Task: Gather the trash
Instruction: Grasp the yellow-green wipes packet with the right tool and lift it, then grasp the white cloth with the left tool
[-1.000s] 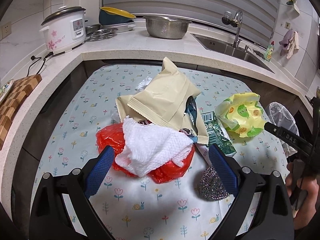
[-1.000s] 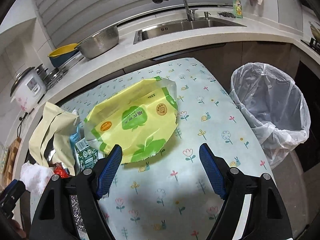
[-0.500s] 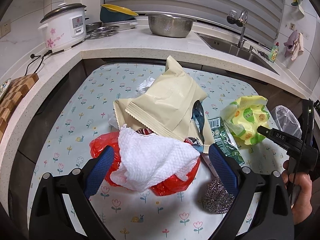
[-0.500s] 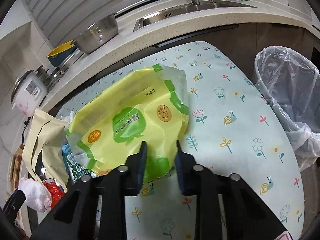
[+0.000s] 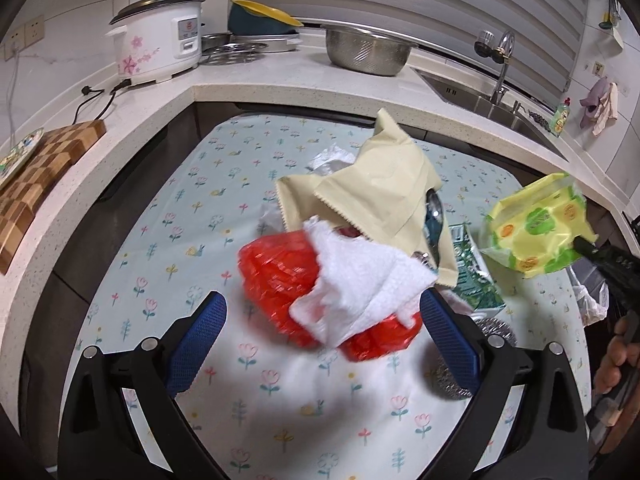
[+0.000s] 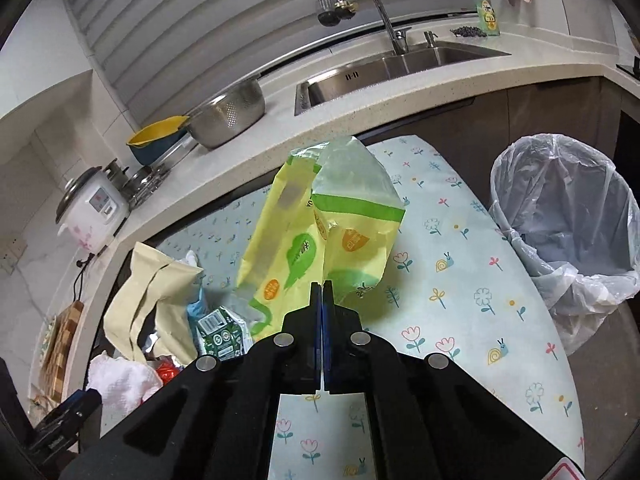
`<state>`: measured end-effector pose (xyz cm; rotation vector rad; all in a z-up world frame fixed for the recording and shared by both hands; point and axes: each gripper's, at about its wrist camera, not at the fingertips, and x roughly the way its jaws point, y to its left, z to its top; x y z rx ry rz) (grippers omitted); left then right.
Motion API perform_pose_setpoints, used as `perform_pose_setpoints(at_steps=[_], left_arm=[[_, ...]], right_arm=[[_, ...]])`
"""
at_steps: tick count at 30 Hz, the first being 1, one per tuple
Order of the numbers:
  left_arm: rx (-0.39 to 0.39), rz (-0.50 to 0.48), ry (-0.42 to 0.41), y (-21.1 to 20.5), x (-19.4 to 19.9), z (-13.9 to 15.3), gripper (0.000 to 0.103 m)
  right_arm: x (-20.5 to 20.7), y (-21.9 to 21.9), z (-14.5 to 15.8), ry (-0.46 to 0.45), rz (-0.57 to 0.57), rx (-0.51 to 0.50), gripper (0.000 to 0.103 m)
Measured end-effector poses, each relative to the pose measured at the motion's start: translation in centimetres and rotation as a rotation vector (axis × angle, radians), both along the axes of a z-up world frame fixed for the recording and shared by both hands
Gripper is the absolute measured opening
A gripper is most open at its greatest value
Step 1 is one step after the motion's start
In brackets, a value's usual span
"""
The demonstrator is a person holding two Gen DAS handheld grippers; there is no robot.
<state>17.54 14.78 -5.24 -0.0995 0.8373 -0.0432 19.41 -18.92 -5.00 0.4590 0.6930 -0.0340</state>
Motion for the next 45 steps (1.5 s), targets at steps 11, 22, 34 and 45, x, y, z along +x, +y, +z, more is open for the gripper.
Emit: perform_pose_setpoints(at_steps=[11,22,34,45], left_arm=[[-0.041,0.018,-0.003,1.8,-0.5,-0.4,0.081],[-0.042,-0.069,0.013,-0.9,0.2,-0.7,0.027],[-0.101,-0.126,-0.042,-2.2,-1.3,2.6,0.004],[-0.176,-0.271,-0.116,-8.6,-2.1,8.2,0.004]], right_arm=[[-2.5,0.9,1.8,-0.025,0.013,-0.006,0.001],[-3.1,1.6,2.3,-0.037,0.033,-0.014,0.001],[-4.7,0.7,4.7,-0.1,0.035,-0.004,0.001],[-7.7,-3.6,8.6,-0.196,-0.018,-0.007,0.001]])
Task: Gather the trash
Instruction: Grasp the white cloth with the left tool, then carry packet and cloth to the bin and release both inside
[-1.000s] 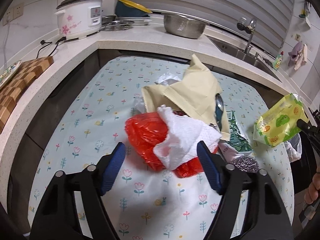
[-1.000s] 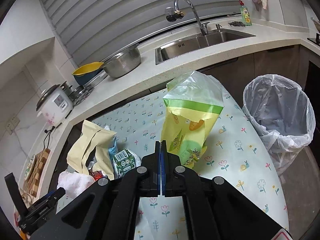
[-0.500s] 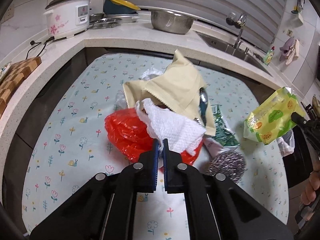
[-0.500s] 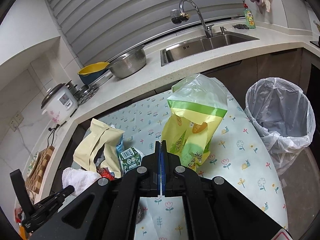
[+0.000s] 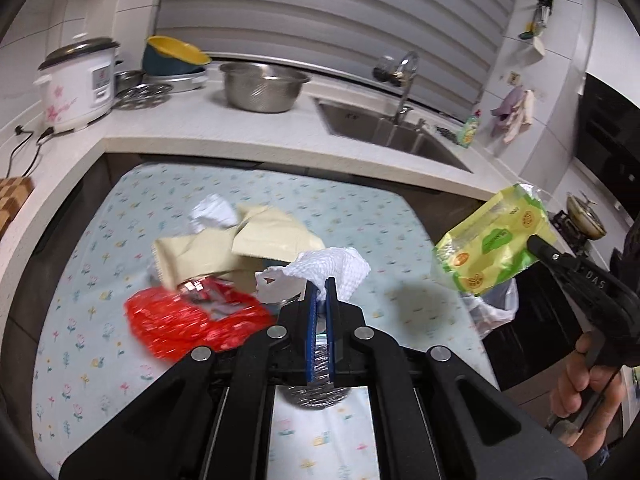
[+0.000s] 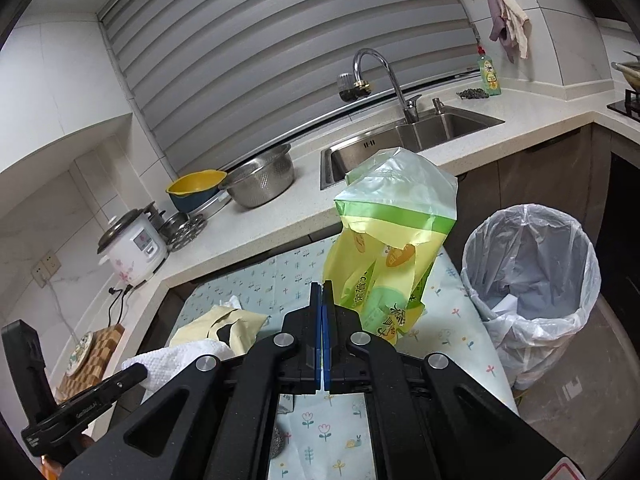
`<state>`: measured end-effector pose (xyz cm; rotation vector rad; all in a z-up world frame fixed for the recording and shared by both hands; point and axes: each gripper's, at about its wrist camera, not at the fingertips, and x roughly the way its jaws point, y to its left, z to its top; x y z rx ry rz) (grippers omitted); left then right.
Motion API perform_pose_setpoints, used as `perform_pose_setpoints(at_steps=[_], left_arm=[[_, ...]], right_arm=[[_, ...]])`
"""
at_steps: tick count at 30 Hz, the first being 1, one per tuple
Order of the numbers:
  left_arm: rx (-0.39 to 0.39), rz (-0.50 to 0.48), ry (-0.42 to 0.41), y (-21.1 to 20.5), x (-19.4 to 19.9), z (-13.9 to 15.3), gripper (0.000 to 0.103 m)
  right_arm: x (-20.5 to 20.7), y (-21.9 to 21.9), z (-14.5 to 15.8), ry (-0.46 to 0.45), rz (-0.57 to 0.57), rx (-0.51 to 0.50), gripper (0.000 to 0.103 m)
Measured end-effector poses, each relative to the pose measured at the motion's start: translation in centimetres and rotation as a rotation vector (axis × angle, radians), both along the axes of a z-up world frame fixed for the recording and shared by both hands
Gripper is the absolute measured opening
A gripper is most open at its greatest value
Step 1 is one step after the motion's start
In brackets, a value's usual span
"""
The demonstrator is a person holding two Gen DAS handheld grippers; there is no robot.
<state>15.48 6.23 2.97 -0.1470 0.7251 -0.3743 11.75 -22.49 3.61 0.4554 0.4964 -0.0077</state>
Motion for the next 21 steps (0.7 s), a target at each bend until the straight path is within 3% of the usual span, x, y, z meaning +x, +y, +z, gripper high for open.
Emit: perform_pose_setpoints(at_steps=[11,21], left_arm=[[-0.017,-0.166,-0.065,-10.2,-0.3,3.4,0.004],[0.008,-0.296,-0.053,-20.4,1.7,2.7,0.004]], right_arm=[[-2.3,-6.7,1.2,-0.029,-0.094,-0.018,0.001],[-1.6,-13.5,-0.5,0.017,-0.176,-0.042,0.001]])
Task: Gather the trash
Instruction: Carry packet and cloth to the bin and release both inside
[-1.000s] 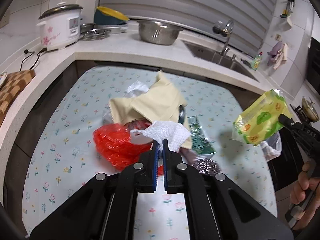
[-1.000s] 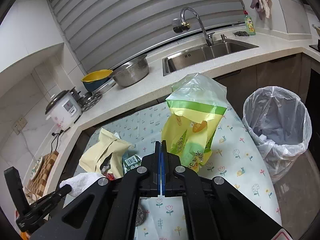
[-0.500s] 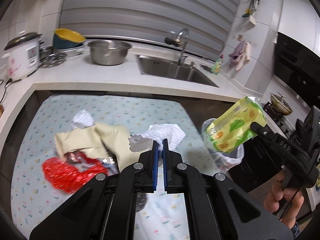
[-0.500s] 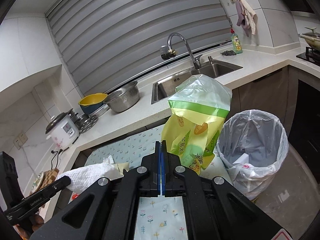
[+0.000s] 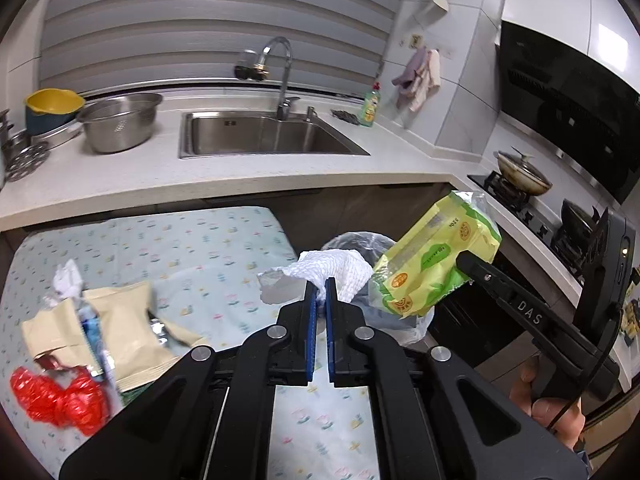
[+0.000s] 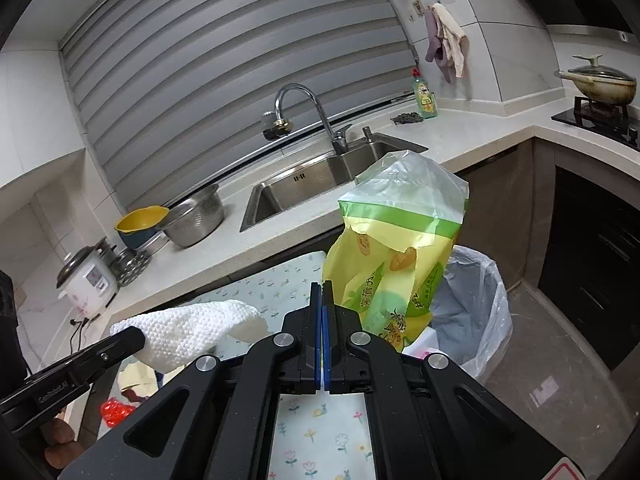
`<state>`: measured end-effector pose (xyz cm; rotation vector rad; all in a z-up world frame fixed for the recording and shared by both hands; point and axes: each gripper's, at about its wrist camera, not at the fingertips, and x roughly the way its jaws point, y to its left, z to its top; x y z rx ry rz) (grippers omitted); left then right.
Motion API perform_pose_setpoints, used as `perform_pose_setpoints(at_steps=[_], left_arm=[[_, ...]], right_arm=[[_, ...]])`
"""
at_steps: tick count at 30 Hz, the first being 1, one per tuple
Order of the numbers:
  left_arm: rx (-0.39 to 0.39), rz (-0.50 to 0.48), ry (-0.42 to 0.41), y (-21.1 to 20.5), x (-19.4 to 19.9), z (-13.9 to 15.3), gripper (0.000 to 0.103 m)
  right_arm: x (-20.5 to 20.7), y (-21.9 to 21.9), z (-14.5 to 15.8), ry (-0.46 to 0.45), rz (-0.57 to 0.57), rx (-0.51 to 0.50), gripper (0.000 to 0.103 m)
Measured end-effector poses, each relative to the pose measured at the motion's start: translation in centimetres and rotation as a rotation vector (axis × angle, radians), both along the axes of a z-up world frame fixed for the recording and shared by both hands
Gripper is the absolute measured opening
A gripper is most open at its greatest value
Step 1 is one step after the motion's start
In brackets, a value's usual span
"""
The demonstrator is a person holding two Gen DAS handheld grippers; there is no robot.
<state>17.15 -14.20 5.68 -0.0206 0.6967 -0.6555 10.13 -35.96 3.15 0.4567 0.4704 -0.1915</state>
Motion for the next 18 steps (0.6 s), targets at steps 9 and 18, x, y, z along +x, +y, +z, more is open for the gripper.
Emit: perform_pose_setpoints(at_steps=[9,18], left_arm=[[0.017,-0.106,0.044,-7.7,2.4,-2.8,0.004],[0.056,-0.151,0.076,-13.2,4.8,-5.7,0.004]], right_arm=[[2.8,-5.4,-4.4,0.086,-0.022,0.064,0.001],[4.7,-7.9,-7.6,0.156,-0.049,0.081,0.008]])
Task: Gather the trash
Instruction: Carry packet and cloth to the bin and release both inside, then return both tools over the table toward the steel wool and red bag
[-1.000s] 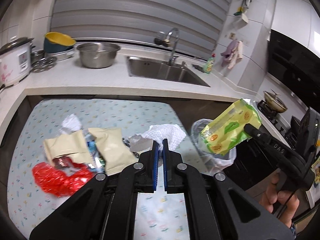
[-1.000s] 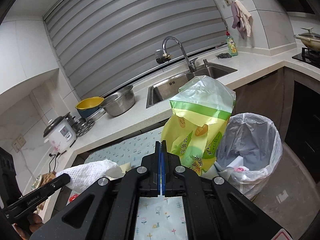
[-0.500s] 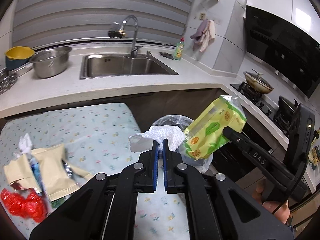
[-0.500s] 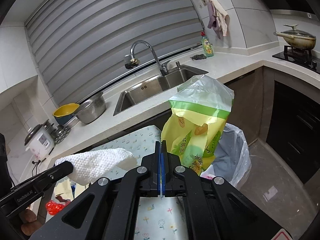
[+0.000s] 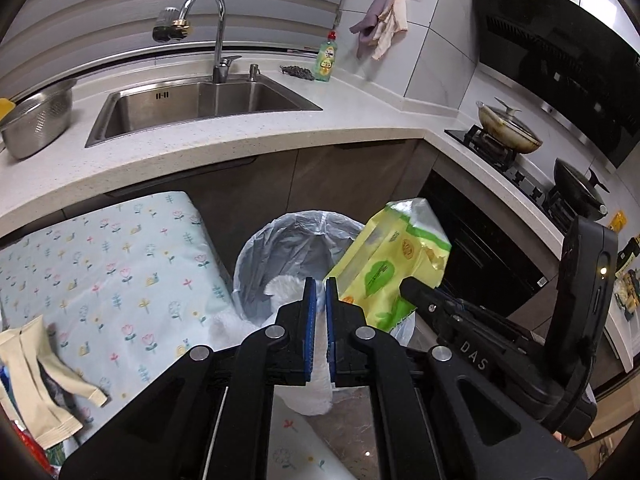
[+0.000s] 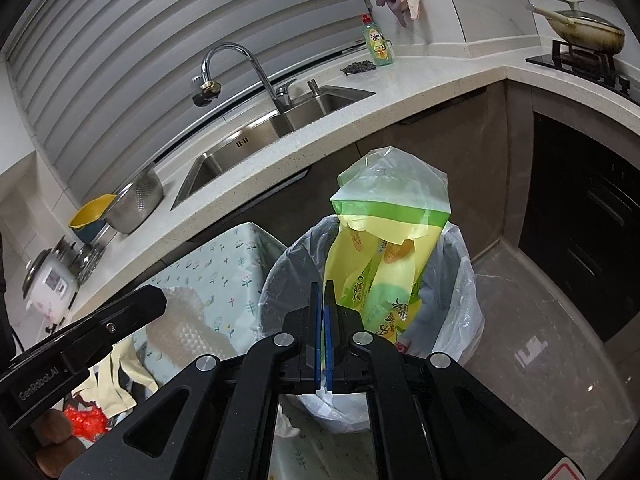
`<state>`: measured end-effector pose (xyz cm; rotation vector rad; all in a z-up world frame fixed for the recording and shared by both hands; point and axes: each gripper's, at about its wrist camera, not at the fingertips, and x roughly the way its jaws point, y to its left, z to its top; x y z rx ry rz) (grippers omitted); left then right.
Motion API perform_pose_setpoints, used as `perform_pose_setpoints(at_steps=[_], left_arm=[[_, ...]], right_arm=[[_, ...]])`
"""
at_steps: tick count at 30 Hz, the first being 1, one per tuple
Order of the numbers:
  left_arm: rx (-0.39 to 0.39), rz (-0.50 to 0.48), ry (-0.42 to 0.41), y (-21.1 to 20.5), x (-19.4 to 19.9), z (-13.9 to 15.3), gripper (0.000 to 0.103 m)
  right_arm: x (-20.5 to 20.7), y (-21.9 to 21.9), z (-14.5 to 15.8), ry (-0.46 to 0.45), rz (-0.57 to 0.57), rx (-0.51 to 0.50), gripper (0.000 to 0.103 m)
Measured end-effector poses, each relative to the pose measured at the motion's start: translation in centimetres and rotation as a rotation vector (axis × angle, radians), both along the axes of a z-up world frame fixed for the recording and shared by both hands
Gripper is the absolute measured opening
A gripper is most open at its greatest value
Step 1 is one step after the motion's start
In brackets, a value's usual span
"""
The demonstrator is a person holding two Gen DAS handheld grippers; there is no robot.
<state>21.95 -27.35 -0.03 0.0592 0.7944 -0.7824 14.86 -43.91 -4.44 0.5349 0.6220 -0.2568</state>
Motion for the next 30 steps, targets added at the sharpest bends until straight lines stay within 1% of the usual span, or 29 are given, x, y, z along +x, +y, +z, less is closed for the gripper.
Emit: perform_pose_setpoints(at_steps=[1,4,7,9,10,11,12,13,14,15,16,19,22,24,28,30], left_arm=[[-0.01,-0.001,-0.002,-0.2,0.1,0.0,0.004],[-0.028,-0.002,-0.018,-0.6,0.2,0.4,0.004],[-0.03,0.004,-0.031,-1.0,0.6,0.8,0.005],[-0.023,0.01,-0.039,-1.3,1.0,1.0,0.006],[-0.02,0.012,-0.04,-1.4,1.2,0.9,0.009],[-0.011,0.018,-0.041,-1.4,1.3,0.8,0.016],[-0.006,0.023,-0.044,-1.3,1.4,0.7,0.021],[-0.003,0.03,-0.048,-1.0,1.4,0.6,0.033],[0.0,0.04,-0.05,-0.7,1.4,0.4,0.047],[0.002,0.056,-0.046,-0.1,1.5,0.3,0.054],[-0.003,0.068,-0.041,0.4,1.4,0.2,0.057],[-0.005,0.097,-0.026,2.5,1.1,-0.1,0.057],[0.023,0.131,-0.053,4.9,0.2,-0.5,0.057],[0.045,0.166,-0.051,6.6,-0.4,-1.1,0.057],[0.094,0.219,-0.058,9.8,-1.4,-1.9,0.058],[0.096,0.243,-0.049,11.4,-1.8,-2.2,0.058]], right_arm=[[0.0,-0.1,-0.1,0.001,-0.006,0.002,0.01],[-0.1,-0.4,-0.2,-0.001,-0.011,0.01,0.01],[-0.4,-0.3,0.1,-0.008,-0.013,0.009,0.01],[-0.8,-0.1,0.2,-0.012,-0.014,0.008,0.016],[-1.1,0.0,0.2,-0.015,-0.013,0.011,0.025],[-1.4,0.1,0.1,-0.02,-0.008,0.015,0.032],[-1.8,0.3,0.1,-0.024,-0.008,0.015,0.033],[-2.1,0.6,-0.1,-0.021,-0.007,0.01,0.033],[-2.3,0.8,-0.1,-0.016,-0.004,0.005,0.033],[-2.4,1.0,-0.2,-0.011,-0.002,0.0,0.033],[-2.6,1.3,-0.2,-0.003,0.004,-0.006,0.033],[-3.6,2.4,-1.1,0.012,0.03,0.013,0.035],[-4.3,3.9,-3.2,0.066,0.069,0.017,0.035],[-4.4,5.2,-4.7,0.113,0.091,-0.004,0.035],[-4.3,6.9,-7.5,0.2,0.094,-0.082,0.035],[-3.8,7.2,-8.9,0.257,0.084,-0.106,0.035]])
